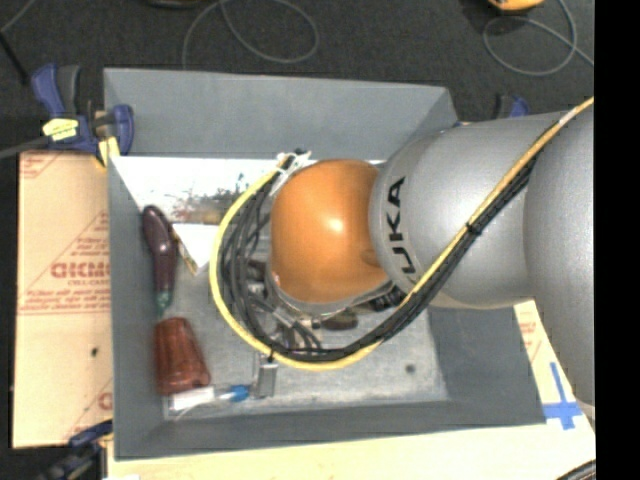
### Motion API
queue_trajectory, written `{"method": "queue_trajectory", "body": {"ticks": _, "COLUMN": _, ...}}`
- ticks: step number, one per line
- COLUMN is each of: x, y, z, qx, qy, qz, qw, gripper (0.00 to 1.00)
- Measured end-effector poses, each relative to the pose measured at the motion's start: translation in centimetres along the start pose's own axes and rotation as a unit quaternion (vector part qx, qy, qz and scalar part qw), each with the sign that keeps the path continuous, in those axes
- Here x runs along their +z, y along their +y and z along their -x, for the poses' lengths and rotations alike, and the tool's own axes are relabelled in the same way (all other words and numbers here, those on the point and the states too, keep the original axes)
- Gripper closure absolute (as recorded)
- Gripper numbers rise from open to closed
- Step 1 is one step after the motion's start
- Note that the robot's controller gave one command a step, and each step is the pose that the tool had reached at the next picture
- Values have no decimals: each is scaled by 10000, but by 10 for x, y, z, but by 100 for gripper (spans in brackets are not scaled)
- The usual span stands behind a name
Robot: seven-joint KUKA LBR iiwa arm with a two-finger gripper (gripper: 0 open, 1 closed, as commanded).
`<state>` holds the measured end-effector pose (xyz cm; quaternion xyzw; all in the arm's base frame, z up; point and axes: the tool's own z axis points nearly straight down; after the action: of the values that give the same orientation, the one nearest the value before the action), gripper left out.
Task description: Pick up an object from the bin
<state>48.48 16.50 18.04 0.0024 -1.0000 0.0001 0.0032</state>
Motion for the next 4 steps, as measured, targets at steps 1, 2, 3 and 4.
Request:
{"method": "queue_trajectory", "body": {"ticks": 1, "x": -5, "y": -1, "z": 2, "qx": 23, "qy": -41, "qz": 8, "qw": 10000, "gripper": 0}}
{"method": "queue_trajectory", "body": {"ticks": 2, "x": 49, "y": 18, "z": -4, "qx": -598, "qy": -39, "qz": 5, "qw": 9982, "gripper": 0}}
{"method": "queue_trajectory", "body": {"ticks": 3, "x": 54, "y": 34, "z": -9, "qx": -894, "qy": -37, "qz": 2, "qw": 9960, "gripper": 0}}
{"method": "queue_trajectory", "body": {"ticks": 4, "x": 79, "y": 65, "z": -8, "qx": -181, "qy": -69, "qz": 8, "qw": 9998, "gripper": 0}}
